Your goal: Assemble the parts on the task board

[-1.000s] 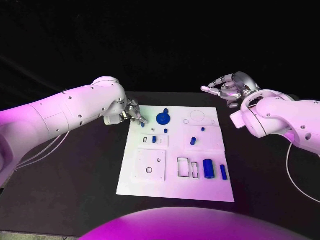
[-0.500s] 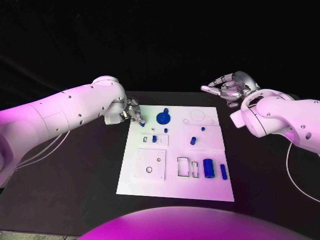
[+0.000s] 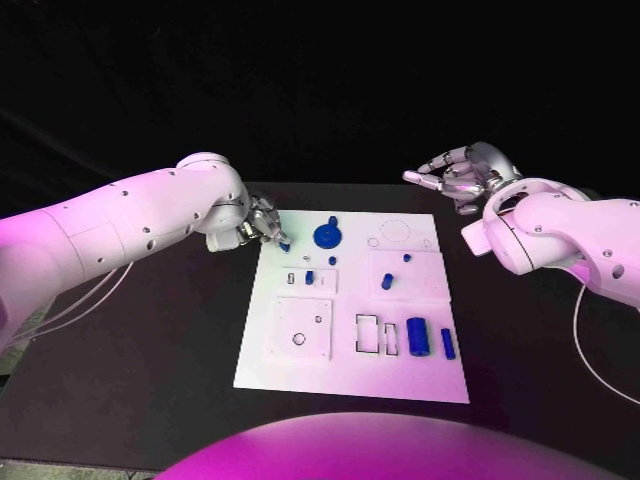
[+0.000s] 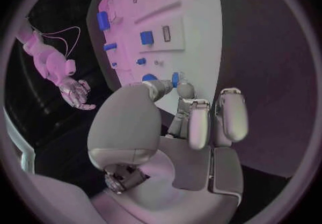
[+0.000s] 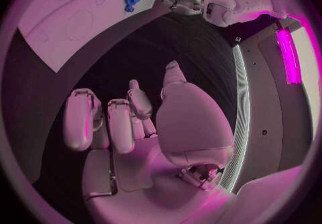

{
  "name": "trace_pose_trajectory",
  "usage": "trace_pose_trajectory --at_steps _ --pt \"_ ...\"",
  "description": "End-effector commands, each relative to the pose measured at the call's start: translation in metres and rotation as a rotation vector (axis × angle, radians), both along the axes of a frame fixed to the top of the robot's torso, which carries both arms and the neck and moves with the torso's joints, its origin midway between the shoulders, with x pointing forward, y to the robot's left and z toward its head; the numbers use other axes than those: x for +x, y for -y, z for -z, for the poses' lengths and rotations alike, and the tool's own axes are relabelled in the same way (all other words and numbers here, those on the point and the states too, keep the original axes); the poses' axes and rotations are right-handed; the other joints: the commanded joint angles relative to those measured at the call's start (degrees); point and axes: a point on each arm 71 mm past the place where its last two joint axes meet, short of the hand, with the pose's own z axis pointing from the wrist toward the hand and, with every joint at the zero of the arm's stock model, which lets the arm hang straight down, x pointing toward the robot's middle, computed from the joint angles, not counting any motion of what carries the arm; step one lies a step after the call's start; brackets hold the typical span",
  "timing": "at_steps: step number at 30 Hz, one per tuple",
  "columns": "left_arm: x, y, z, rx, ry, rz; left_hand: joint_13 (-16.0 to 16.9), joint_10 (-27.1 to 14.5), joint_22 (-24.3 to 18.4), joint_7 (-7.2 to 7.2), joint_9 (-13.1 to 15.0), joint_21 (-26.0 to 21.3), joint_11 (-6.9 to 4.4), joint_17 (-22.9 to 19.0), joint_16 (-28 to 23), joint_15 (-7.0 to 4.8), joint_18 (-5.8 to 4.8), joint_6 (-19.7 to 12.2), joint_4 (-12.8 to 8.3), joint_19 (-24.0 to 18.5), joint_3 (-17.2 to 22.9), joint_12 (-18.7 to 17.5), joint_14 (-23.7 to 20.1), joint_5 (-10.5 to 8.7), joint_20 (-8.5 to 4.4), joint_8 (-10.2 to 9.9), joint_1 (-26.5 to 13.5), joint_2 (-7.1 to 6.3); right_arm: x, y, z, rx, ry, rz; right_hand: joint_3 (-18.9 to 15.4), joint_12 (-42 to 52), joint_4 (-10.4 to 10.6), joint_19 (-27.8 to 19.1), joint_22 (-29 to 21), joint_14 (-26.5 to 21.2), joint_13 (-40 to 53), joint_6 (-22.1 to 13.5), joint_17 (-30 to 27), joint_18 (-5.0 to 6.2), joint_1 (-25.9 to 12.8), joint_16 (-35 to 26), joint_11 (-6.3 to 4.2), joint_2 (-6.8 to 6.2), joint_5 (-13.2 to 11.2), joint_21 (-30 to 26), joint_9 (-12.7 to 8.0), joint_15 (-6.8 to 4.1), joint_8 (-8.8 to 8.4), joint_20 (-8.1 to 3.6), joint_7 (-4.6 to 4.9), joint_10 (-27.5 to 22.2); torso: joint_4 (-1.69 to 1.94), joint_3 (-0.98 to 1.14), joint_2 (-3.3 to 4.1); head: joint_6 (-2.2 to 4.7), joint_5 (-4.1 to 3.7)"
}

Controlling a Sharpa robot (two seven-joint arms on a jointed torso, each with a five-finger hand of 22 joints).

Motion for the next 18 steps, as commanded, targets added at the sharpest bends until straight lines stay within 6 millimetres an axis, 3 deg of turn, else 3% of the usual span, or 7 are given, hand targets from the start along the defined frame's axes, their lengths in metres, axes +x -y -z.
trace_pose_trajectory --at_steps 1,9,18 --pt "-0.007 0.003 -0.005 -0.094 0.009 -0.049 0.24 0.61 0.17 -0.13 0.99 0.41 -0.1 9.7 0.04 -0.22 -0.34 0.01 -8.42 0.36 8.84 0.5 4.16 0.19 -0.1 0.41 -0.82 0.03 0.0 -0.001 0.0 -0.004 -0.001 -0.016 0.23 -0.31 -0.24 -0.23 6.59 2.33 -0.03 -0.32 -0.01 0.31 -0.19 -0.19 0.01 0.55 0.11 -0.18 -0.04 -0.1 0.21 -0.07 0.03 -0.37 0.1 0.03 -0.07 -0.07 -0.03" --pt "-0.028 -0.001 -0.016 -0.159 0.053 -0.078 1.47 2.27 1.62 -0.54 1.38 1.1 -0.51 10.95 0.63 -0.58 -0.63 0.73 -10.09 1.42 11.68 1.33 4.72 0.34 -0.42 1.17 -2.86 -0.92 0.0 0.001 0.0 -0.005 -0.001 -0.013 0.23 -0.31 -0.24 -0.23 6.59 2.33 -0.03 -0.32 -0.01 0.31 -0.19 -0.19 0.01 0.55 0.11 -0.18 -0.04 -0.1 0.21 -0.07 0.03 -0.37 0.31 0.22 -0.35 -0.13 0.22" --pt "-0.051 -0.002 -0.017 -0.172 0.139 -0.076 3.84 4.98 3.85 -1.14 1.46 2.13 -1.13 12.75 1.44 -1.17 -1.11 2.15 -12.0 3.01 15.24 2.61 5.44 0.82 -0.97 1.75 -4.92 -2.52 0.0 0.002 0.0 -0.005 -0.001 -0.013 0.23 -0.31 -0.24 -0.23 6.59 2.33 -0.03 -0.32 -0.01 0.31 -0.19 -0.19 0.01 0.55 0.11 -0.18 -0.04 -0.1 0.21 -0.07 0.03 -0.37 0.44 0.25 -0.48 -0.13 0.51"
